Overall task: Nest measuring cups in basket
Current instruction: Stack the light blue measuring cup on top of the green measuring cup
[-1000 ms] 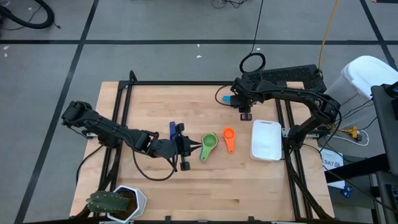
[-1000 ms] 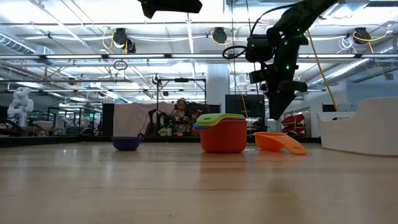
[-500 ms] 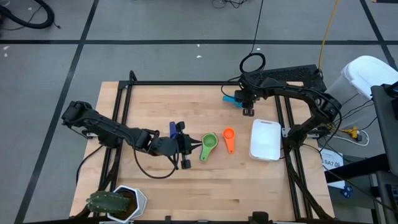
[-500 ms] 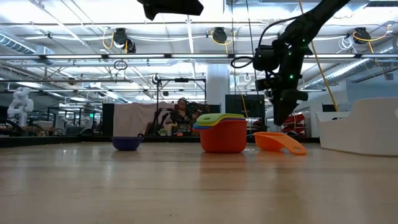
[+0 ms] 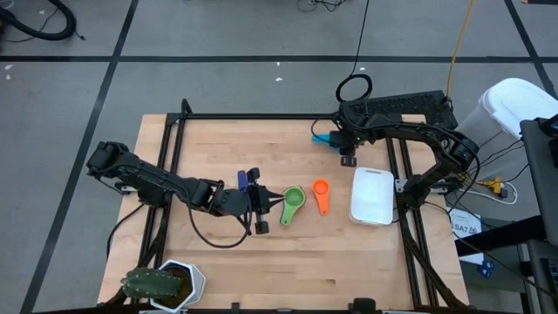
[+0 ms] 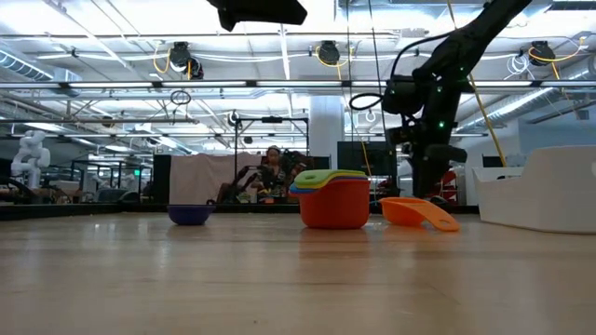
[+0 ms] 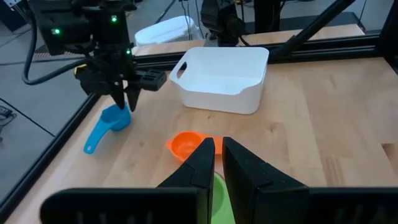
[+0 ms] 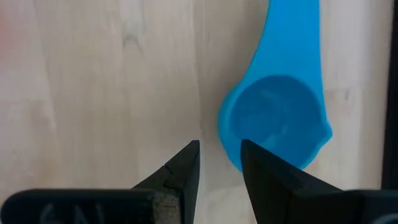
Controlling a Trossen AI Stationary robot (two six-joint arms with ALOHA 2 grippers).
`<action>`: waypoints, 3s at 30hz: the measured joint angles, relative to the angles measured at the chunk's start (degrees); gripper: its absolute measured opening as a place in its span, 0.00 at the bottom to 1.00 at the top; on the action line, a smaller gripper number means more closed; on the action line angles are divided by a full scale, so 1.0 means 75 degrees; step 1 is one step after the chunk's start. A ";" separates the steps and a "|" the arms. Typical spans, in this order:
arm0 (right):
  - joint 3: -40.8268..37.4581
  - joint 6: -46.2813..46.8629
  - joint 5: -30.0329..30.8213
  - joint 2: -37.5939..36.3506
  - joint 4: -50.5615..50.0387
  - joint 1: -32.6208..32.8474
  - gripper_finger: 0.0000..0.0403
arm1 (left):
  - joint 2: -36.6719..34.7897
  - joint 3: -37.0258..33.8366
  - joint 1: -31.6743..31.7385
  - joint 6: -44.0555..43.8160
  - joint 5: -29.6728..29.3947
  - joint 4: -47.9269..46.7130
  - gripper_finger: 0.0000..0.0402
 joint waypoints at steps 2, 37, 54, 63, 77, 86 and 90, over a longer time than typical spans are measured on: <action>0.0000 -0.0008 -0.0003 0.0001 0.0177 0.0000 0.27 | 0.0000 0.0000 0.0006 0.0033 0.0001 0.0013 0.09; 0.0009 -0.1307 0.1488 -0.0171 0.0003 0.2249 0.00 | 0.0003 0.0003 0.0030 -0.0126 0.0010 -0.0176 0.09; 0.1664 -0.0967 0.2422 -0.0434 -0.1319 0.5389 0.00 | 0.0003 0.0003 0.0055 -0.0081 0.0010 0.0007 0.09; 0.1934 -0.0550 0.2413 -0.0434 -0.1269 0.6851 0.00 | 0.0003 0.0003 0.0086 -0.0024 0.0010 0.0303 0.09; 0.2130 -0.0112 0.1940 -0.0263 -0.0507 0.7474 0.00 | 0.0003 0.0003 0.0267 -0.0006 0.1350 0.0690 0.09; 0.2130 -0.0888 0.1847 0.0294 -0.0423 0.7410 0.00 | 0.0003 0.0003 0.0291 0.0396 0.2720 0.1432 0.09; 0.2130 -0.1104 0.1930 0.0384 -0.0410 0.7242 0.00 | 0.0003 0.0003 0.0478 0.0410 0.2914 0.1448 0.09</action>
